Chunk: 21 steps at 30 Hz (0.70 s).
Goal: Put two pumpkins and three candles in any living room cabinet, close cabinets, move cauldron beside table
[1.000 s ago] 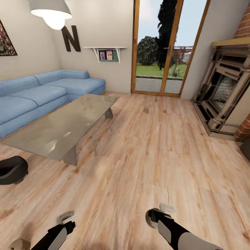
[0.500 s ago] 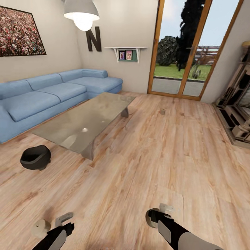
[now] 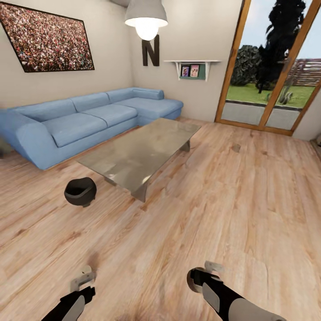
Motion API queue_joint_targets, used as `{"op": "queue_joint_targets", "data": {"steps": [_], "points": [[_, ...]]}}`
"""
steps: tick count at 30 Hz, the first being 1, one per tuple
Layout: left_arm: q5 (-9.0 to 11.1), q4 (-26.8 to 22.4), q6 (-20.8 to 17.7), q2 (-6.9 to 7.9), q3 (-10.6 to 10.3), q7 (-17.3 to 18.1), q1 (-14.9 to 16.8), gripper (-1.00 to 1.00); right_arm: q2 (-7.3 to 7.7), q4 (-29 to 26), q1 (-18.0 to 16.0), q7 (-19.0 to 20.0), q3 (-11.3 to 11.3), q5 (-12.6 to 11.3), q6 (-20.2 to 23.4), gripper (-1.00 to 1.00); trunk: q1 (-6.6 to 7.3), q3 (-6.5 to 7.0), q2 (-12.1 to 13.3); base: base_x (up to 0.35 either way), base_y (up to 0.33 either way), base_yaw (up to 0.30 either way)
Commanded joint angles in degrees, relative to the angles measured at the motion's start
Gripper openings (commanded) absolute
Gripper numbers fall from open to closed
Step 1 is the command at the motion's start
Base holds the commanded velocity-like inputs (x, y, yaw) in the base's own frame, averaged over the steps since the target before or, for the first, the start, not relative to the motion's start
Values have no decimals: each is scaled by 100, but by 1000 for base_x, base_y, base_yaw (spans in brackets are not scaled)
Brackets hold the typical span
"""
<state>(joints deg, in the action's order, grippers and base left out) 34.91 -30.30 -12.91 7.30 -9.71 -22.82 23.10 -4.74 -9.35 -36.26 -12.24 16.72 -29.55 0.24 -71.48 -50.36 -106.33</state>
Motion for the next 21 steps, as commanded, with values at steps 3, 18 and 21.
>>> {"op": "queue_joint_targets", "data": {"steps": [3, 18, 21], "points": [[42, -11, -19, 15, -48, -47, 2, 100, 4, -5, -4, -33, 51, -42, -2, -100, 1, -5, -2, 0, 288, 286], [5, -6, -10, 31, -48, -47, -7, 100, 8, -5, -4, 95, 44, -42, -194, -100, 1, -4, -2, 200, 242, 107], [-16, 38, -10, 29, -46, -47, -7, 100, 8, -5, -4, 144, 43, -42, -198, -100, 1, 4, -2, 215, 268, -106]]}}
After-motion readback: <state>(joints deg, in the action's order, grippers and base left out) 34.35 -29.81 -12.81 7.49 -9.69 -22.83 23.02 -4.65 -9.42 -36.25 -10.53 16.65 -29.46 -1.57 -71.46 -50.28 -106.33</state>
